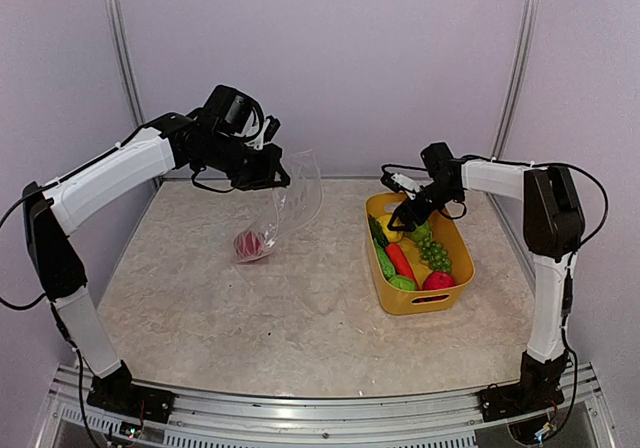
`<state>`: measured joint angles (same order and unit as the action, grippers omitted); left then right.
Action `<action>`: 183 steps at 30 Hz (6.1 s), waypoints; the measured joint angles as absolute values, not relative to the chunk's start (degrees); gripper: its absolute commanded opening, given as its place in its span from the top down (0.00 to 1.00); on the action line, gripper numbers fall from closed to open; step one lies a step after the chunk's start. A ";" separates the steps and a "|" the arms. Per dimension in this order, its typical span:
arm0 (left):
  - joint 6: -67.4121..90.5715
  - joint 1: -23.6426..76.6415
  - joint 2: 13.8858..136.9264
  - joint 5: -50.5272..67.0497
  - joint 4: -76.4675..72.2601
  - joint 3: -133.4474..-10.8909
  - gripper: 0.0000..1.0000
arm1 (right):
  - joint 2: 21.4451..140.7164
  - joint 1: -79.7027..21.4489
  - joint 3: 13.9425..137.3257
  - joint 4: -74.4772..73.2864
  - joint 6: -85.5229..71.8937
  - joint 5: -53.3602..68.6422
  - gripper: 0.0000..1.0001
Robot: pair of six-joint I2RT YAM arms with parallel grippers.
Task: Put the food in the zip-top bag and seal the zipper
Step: Pick up the fake fruit from the bin, then place the fake fruit in the zipper food storage bag, then pick up the fake vegetable from the bin.
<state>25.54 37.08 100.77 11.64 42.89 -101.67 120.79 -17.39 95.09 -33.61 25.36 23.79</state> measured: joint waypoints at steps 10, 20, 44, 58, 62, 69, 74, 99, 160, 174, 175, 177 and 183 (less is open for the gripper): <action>25.69 37.08 100.77 11.86 42.76 -101.19 1.00 | 123.22 -18.74 96.75 -34.37 25.78 25.82 0.31; 25.78 37.08 100.75 12.12 41.91 -100.20 1.00 | 123.07 -19.33 96.55 -33.95 24.14 24.23 0.65; 28.18 37.10 101.32 12.25 39.09 -99.88 1.00 | 94.17 -29.82 92.71 -38.11 22.57 33.85 0.66; 29.02 37.91 102.43 12.23 39.16 -101.78 1.00 | 103.09 -39.05 104.68 -32.34 15.68 42.94 0.66; 29.12 38.46 102.41 12.21 39.35 -101.80 1.00 | 106.19 -39.20 103.96 -31.35 14.35 42.39 0.67; 29.34 39.07 102.19 11.57 39.44 -101.80 1.00 | 106.52 -39.29 101.06 -29.82 13.72 37.12 0.68; 29.45 39.22 101.69 11.16 39.42 -101.80 1.00 | 106.52 -40.18 100.82 -29.71 13.82 29.82 0.68; 30.22 39.38 101.65 9.30 39.46 -101.95 1.00 | 109.06 -43.33 109.78 -36.67 11.40 24.43 0.15; 29.17 34.79 94.06 8.64 41.82 -93.89 1.00 | 119.11 -26.22 92.23 -45.54 10.39 9.93 0.53; 29.56 34.81 94.06 9.72 41.32 -93.89 1.00 | 121.05 -25.80 93.06 -47.05 8.51 9.02 0.52; 29.58 34.81 94.06 9.82 41.32 -93.89 1.00 | 121.36 -25.69 93.06 -47.03 8.40 9.32 0.55; 29.58 34.89 94.06 9.91 41.32 -93.89 1.00 | 121.51 -25.58 93.14 -46.92 8.21 9.85 0.61; 29.58 35.33 94.08 9.91 41.32 -93.89 1.00 | 121.40 -25.58 93.41 -47.29 7.81 11.03 0.69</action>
<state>29.58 35.33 94.08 9.91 41.32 -93.89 121.40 -25.58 93.41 -47.29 7.81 11.03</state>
